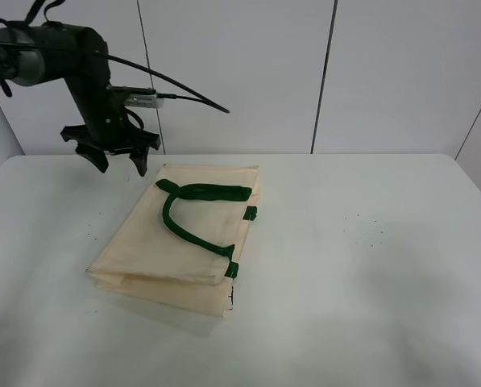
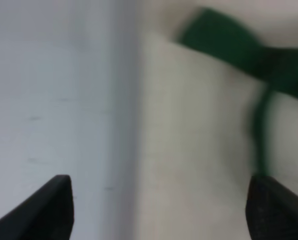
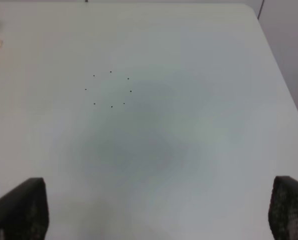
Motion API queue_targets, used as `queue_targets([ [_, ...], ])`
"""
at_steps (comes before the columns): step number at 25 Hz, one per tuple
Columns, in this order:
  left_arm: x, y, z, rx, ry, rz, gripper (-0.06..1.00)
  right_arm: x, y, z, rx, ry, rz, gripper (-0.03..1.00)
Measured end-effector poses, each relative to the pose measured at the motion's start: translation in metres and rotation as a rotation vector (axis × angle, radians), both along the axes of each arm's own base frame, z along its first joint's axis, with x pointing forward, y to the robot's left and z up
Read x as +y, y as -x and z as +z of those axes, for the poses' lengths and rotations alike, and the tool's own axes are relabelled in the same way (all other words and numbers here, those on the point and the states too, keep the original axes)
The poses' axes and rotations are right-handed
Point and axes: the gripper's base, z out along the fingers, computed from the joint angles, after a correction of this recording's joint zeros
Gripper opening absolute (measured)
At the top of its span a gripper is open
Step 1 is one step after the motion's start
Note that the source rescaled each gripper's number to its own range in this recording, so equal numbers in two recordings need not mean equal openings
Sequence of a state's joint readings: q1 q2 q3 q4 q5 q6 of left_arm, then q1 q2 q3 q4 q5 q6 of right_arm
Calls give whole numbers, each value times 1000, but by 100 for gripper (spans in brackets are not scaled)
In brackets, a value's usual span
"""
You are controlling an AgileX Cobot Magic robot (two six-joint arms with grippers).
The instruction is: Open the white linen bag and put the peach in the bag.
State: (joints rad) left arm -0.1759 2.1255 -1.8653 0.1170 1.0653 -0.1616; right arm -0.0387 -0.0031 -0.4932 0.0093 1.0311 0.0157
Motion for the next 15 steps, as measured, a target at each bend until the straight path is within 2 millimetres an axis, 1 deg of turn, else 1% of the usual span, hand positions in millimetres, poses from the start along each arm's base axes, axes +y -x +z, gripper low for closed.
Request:
queue_targets([
  [3, 40, -3, 0, 14, 0, 81, 95, 0, 0, 0, 0, 0, 0, 98],
  [5, 61, -2, -1, 34, 12, 128, 95, 0, 0, 0, 0, -1, 1, 98],
  [6, 69, -1, -1, 49, 18, 144, 95, 0, 0, 0, 0, -1, 1, 98],
  [8, 75, 1, -1, 73, 24, 156, 95, 0, 0, 0, 0, -1, 1, 98],
  [11, 73, 5, 5, 84, 46, 152, 95, 0, 0, 0, 0, -1, 1, 98],
  [13, 72, 14, 15, 73, 60, 149, 95, 0, 0, 0, 0, -1, 1, 98],
  [15, 72, 29, 31, 59, 60, 143, 95, 0, 0, 0, 0, -1, 1, 98],
])
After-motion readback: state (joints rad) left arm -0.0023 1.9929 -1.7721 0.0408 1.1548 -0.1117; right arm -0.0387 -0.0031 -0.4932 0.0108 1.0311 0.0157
